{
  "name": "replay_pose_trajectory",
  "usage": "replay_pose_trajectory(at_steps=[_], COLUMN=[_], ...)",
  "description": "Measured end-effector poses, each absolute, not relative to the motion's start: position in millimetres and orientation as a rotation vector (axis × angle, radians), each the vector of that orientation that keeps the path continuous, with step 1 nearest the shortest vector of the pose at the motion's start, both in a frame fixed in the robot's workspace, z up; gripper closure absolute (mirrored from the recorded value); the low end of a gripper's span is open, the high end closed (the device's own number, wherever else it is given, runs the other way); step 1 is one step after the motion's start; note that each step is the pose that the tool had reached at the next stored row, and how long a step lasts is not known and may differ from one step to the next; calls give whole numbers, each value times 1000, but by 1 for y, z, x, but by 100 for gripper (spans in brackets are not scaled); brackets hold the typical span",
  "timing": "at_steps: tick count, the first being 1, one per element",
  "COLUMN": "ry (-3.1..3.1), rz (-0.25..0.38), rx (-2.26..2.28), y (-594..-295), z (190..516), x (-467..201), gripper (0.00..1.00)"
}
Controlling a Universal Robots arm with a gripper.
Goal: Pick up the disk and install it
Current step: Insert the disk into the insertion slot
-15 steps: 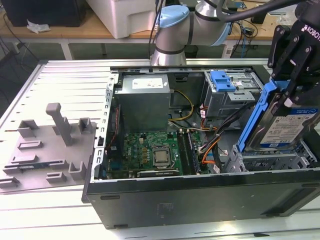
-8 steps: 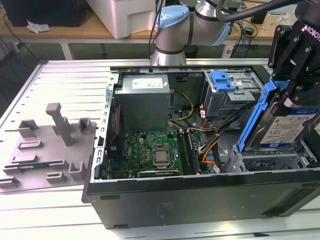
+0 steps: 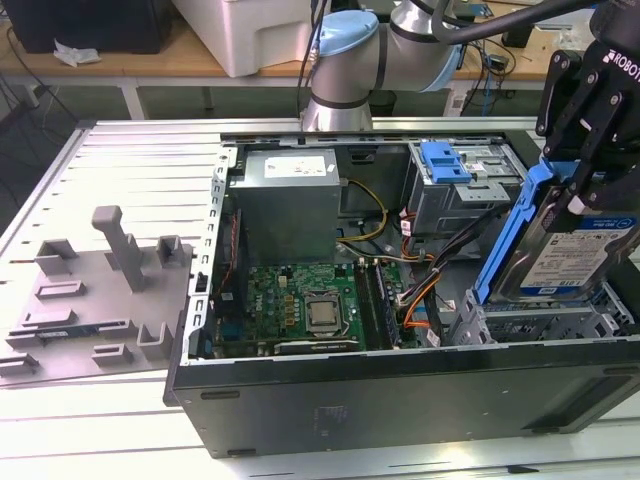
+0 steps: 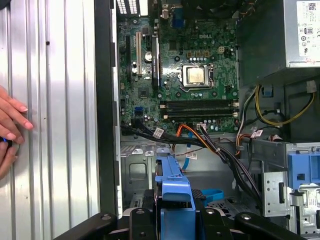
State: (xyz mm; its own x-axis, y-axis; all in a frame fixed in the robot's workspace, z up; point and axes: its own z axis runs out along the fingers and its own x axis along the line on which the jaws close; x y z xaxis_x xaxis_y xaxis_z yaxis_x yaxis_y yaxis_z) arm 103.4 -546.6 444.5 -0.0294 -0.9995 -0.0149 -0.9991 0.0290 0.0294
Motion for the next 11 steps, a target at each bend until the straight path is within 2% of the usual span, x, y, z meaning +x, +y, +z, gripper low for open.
replay_pose_trajectory(at_steps=[11], ry=[-2204], rz=[-45], rx=[2220], y=[-545], z=[445], x=[102], gripper=[63])
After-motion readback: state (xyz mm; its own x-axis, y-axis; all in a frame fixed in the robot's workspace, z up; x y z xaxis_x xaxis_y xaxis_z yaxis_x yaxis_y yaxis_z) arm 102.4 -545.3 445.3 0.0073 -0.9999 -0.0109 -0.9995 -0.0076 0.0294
